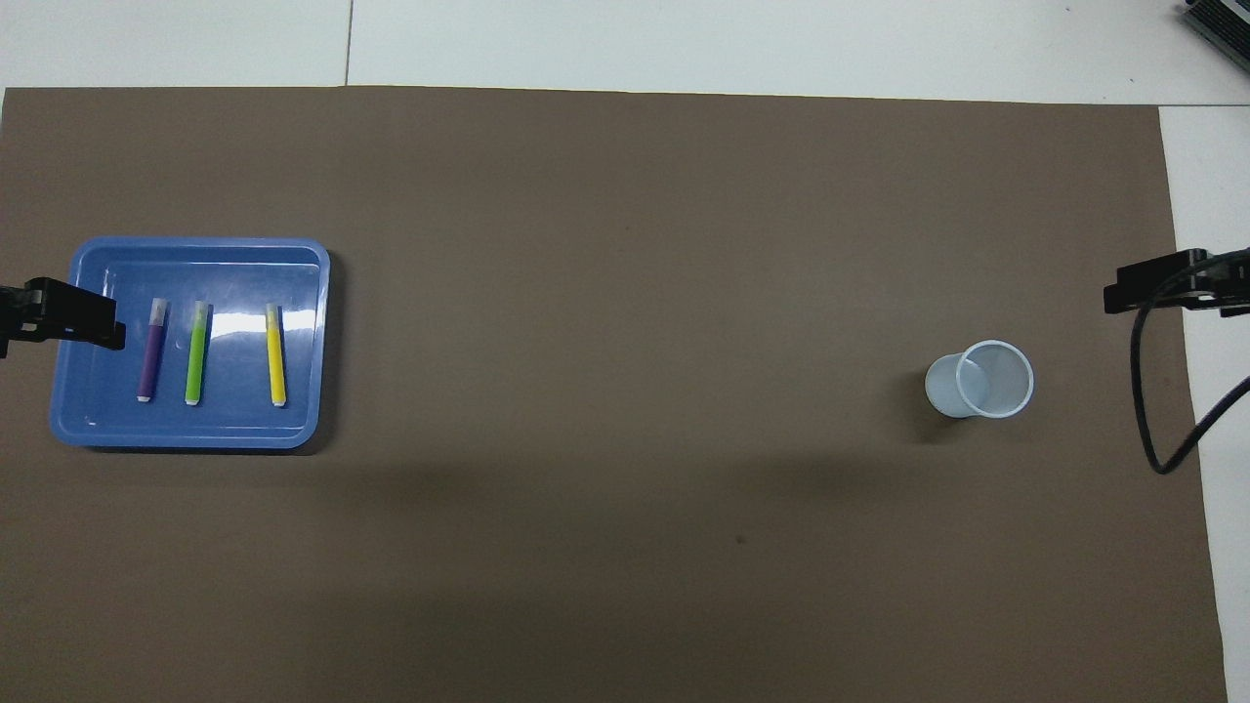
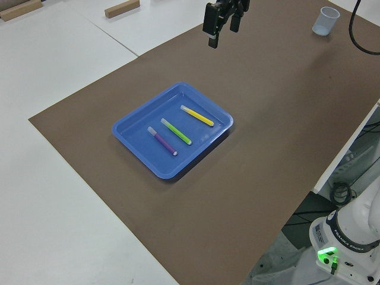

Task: Transfer and insert pens with both arms

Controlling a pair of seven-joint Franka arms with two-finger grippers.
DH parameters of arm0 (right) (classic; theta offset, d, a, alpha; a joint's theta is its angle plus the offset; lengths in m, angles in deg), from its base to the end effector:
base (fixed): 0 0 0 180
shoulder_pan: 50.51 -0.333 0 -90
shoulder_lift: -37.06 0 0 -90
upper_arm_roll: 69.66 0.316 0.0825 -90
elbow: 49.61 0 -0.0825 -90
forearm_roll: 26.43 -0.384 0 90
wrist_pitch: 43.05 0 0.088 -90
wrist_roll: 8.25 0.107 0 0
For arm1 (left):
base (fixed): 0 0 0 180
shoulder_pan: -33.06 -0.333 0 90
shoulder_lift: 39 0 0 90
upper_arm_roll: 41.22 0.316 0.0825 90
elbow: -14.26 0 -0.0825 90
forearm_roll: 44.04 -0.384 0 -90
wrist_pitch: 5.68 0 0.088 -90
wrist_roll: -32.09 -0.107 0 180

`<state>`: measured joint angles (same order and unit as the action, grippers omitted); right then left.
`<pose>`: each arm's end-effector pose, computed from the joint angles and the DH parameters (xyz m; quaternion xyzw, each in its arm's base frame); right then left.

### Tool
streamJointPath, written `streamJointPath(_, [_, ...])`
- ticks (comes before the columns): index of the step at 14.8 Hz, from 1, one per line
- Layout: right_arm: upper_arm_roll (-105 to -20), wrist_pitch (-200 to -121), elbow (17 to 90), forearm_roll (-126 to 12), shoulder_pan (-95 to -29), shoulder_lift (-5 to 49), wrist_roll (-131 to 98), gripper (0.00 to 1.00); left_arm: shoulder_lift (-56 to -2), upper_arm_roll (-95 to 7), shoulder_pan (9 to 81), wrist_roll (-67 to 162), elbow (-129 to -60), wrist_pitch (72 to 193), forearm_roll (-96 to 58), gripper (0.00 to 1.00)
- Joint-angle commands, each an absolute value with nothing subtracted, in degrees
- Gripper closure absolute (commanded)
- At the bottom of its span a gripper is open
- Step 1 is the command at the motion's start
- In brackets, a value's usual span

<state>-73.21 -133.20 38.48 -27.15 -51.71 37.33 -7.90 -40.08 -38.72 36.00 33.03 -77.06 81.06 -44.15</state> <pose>0.5535 -0.0215 0.6431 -0.9995 0.0234 -0.0204 0.0061 0.5422 -0.0037 0.6192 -0.9995 -0.0044 0.0305 0.0009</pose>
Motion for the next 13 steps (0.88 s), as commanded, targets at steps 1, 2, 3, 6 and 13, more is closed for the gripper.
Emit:
streamJointPath(1, [-73.4,-132.3,37.7,-26.5,-51.9,37.3,-9.0,0.00,-41.9,-38.1,36.9,32.4,-79.3,82.2,-43.6,0.00])
streamJointPath(2, [-73.4,-132.3,37.7,-26.5,-51.9,37.3,-9.0,0.00,-41.9,-38.1,36.9,32.4,-79.3,82.2,-43.6,0.00])
streamJointPath(3, [-73.4,-132.3,37.7,-26.5,-52.0,37.2,-8.9,0.00,-41.9,-38.1,36.8,32.4,-79.3,82.2,-43.6,0.00])
streamJointPath(6, [-73.4,-132.3,37.7,-26.5,-52.0,37.3,-8.9,0.00,-42.0,-38.0,36.8,32.5,-79.3,82.2,-43.6,0.00])
streamJointPath(13, [-73.4,-132.3,37.7,-26.3,-51.9,37.3,-9.2,0.00,-42.2,-38.1,36.9,33.1,-79.7,82.3,-43.6,0.00])
